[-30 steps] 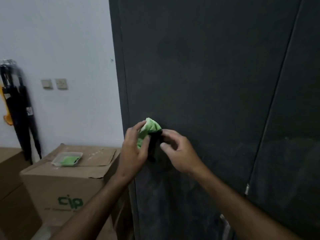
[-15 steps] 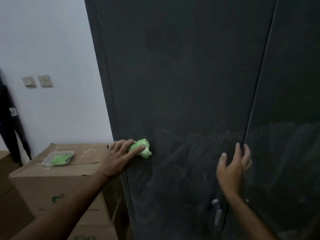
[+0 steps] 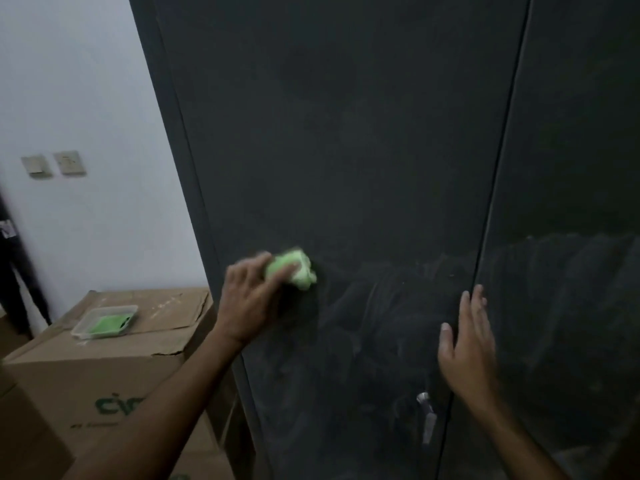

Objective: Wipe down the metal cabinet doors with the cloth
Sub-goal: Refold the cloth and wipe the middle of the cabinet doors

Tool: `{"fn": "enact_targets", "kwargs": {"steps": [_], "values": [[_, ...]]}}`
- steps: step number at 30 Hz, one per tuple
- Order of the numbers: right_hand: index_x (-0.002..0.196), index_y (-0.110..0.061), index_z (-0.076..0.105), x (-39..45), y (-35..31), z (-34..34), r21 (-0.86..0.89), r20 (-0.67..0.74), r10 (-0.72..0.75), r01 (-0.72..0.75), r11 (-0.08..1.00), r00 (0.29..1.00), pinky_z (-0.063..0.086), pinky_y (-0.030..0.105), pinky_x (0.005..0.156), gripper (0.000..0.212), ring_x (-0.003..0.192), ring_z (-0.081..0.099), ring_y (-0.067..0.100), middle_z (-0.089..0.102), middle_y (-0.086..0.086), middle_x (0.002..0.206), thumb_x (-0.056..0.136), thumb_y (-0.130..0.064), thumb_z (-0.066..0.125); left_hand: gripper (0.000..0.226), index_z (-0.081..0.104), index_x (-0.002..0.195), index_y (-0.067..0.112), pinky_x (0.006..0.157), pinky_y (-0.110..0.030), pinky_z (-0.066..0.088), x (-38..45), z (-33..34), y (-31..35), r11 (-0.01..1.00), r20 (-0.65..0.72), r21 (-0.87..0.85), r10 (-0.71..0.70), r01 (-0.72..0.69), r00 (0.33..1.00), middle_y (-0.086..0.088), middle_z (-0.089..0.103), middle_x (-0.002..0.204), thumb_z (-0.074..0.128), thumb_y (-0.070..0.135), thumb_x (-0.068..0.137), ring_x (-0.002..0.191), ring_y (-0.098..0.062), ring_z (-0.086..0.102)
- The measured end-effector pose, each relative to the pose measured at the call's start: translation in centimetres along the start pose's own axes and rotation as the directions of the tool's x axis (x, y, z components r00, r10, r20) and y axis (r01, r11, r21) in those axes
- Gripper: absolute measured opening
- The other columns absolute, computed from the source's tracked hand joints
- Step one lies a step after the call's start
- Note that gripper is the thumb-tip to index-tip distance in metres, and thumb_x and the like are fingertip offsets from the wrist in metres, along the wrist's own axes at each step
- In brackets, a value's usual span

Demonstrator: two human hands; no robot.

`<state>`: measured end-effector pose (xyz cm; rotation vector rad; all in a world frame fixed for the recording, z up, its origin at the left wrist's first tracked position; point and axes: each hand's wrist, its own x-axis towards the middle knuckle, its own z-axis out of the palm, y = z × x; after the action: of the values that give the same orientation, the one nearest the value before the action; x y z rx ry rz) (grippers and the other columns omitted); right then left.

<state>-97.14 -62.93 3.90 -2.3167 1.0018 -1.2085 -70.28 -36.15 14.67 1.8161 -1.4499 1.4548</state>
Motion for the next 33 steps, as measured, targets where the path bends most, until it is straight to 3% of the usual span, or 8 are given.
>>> {"fn": "enact_targets", "kwargs": {"steps": [4,7,11,14,17,22,29,33], "values": [[0.162,-0.012,0.018,0.2,0.5,-0.8,0.016,0.016,-0.031,0.030,0.999,0.999,0.024,0.049,0.121,0.068,0.157,0.010,0.019,0.001,-0.002,0.171,0.101,-0.018,0.049,0.061,0.054,0.142,0.023,0.101,-0.043,0.030,6.0,0.6,3.1,0.849,-0.217,-0.191,-0.526,0.493,0.822,-0.022,0.048,0.131,0.065,0.010,0.083,0.115,-0.039,0.047],[0.162,-0.013,0.023,0.4,1.3,-1.7,0.083,0.030,-0.083,0.080,0.993,0.996,0.024,0.044,0.122,0.069,0.157,0.014,0.014,0.008,-0.005,0.171,0.096,-0.025,0.041,0.059,0.041,0.153,0.031,0.094,-0.047,0.035,2.4,3.3,4.9,0.999,-0.060,-0.051,0.013,-0.016,0.998,-0.016,0.044,0.137,0.057,0.025,0.096,0.112,-0.036,0.048],[0.156,-0.012,0.040,0.9,3.0,-3.4,0.198,-0.011,-0.145,0.144,0.970,0.989,0.034,0.047,0.119,0.061,0.151,0.029,0.006,0.029,-0.008,0.166,0.096,-0.019,0.043,0.052,0.047,0.150,0.027,0.086,-0.044,0.038,0.7,3.9,4.6,0.907,0.119,-0.035,0.421,-0.419,0.899,-0.013,0.047,0.137,0.055,0.022,0.098,0.105,-0.033,0.050],[0.155,-0.011,0.040,1.1,3.5,-3.8,0.253,-0.094,-0.041,0.063,0.965,0.995,0.033,0.048,0.120,0.056,0.151,0.029,0.009,0.030,-0.005,0.166,0.100,-0.011,0.045,0.053,0.053,0.143,0.029,0.090,-0.044,0.036,4.9,2.9,6.3,0.998,-0.074,-0.034,-0.051,0.049,0.996,-0.014,0.047,0.134,0.064,0.020,0.092,0.107,-0.036,0.051],[0.159,-0.015,0.030,1.2,3.3,-3.0,0.201,-0.054,0.074,-0.061,0.978,0.996,0.027,0.051,0.123,0.061,0.156,0.014,0.016,0.008,-0.008,0.171,0.102,-0.010,0.051,0.058,0.057,0.141,0.025,0.096,-0.043,0.033,7.0,3.7,9.7,0.881,-0.207,-0.186,-0.467,0.434,0.860,-0.018,0.049,0.132,0.060,0.012,0.085,0.109,-0.036,0.049],[0.160,-0.015,0.025,1.5,4.8,-2.1,0.067,0.003,-0.019,0.019,0.998,1.000,0.024,0.054,0.123,0.063,0.158,0.002,0.018,-0.002,-0.001,0.172,0.103,-0.022,0.049,0.054,0.047,0.150,0.030,0.086,-0.042,0.038,1.6,7.6,11.7,0.918,0.151,-0.043,0.397,-0.395,0.905,-0.009,0.047,0.139,0.057,0.026,0.098,0.106,-0.031,0.050],[0.158,-0.010,0.031,3.5,8.2,-4.5,0.049,-0.093,-0.035,0.040,0.998,0.995,0.021,0.049,0.122,0.060,0.158,0.005,0.023,0.005,0.004,0.172,0.103,-0.032,0.042,0.057,0.054,0.142,0.030,0.092,-0.044,0.034,9.6,6.6,15.3,0.927,-0.198,-0.133,-0.371,0.350,0.907,-0.010,0.047,0.134,0.065,0.015,0.088,0.110,-0.034,0.050],[0.159,-0.013,0.027,4.3,8.8,-4.8,0.062,-0.035,-0.059,0.062,0.996,0.998,0.018,0.044,0.122,0.061,0.159,0.001,0.019,0.001,0.000,0.172,0.102,-0.031,0.042,0.055,0.047,0.149,0.029,0.090,-0.046,0.040,5.7,10.2,18.5,0.983,-0.007,-0.081,0.165,-0.165,0.986,-0.012,0.044,0.139,0.061,0.021,0.096,0.110,-0.033,0.048]]}}
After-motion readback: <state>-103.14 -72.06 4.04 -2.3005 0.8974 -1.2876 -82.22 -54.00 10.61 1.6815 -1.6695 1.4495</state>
